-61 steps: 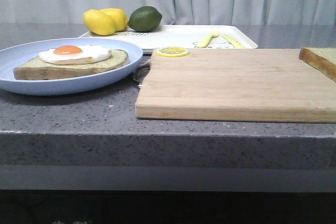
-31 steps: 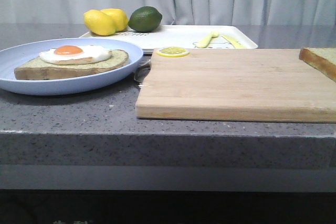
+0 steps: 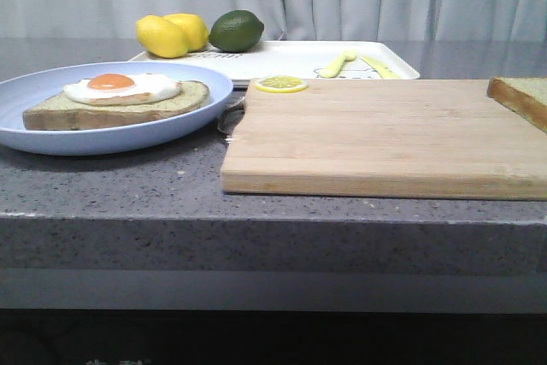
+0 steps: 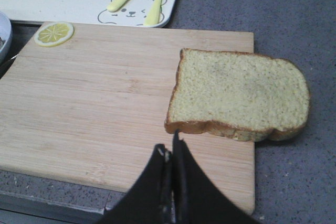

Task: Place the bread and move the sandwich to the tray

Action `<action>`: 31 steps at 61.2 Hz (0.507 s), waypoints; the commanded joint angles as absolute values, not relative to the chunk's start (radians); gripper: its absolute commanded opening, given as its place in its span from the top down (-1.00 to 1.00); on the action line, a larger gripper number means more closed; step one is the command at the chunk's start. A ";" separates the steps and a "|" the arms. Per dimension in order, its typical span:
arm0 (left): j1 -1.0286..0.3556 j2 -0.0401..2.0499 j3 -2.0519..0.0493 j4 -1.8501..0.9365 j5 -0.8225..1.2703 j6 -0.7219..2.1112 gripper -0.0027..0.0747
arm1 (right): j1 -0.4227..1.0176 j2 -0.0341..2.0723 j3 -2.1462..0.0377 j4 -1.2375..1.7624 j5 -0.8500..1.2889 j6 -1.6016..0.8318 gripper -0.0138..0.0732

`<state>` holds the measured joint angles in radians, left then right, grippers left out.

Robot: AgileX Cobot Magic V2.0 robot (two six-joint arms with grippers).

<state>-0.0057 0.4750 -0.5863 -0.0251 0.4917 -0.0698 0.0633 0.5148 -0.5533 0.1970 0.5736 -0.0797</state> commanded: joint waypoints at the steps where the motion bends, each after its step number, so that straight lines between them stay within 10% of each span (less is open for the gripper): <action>1: -0.002 0.497 -0.621 -0.024 0.413 -0.074 0.98 | 0.059 0.537 -0.587 0.191 0.516 -0.081 0.73; 10: -0.002 0.505 -0.621 0.000 0.413 -0.074 0.67 | 0.059 0.549 -0.587 0.191 0.517 -0.082 0.16; 20: -0.002 0.505 -0.621 0.000 0.413 -0.074 -0.24 | 0.059 0.550 -0.587 0.191 0.518 -0.082 -0.54; 31: -0.002 0.505 -0.620 0.000 0.413 -0.074 -0.43 | 0.059 0.550 -0.587 0.199 0.533 -0.081 -0.60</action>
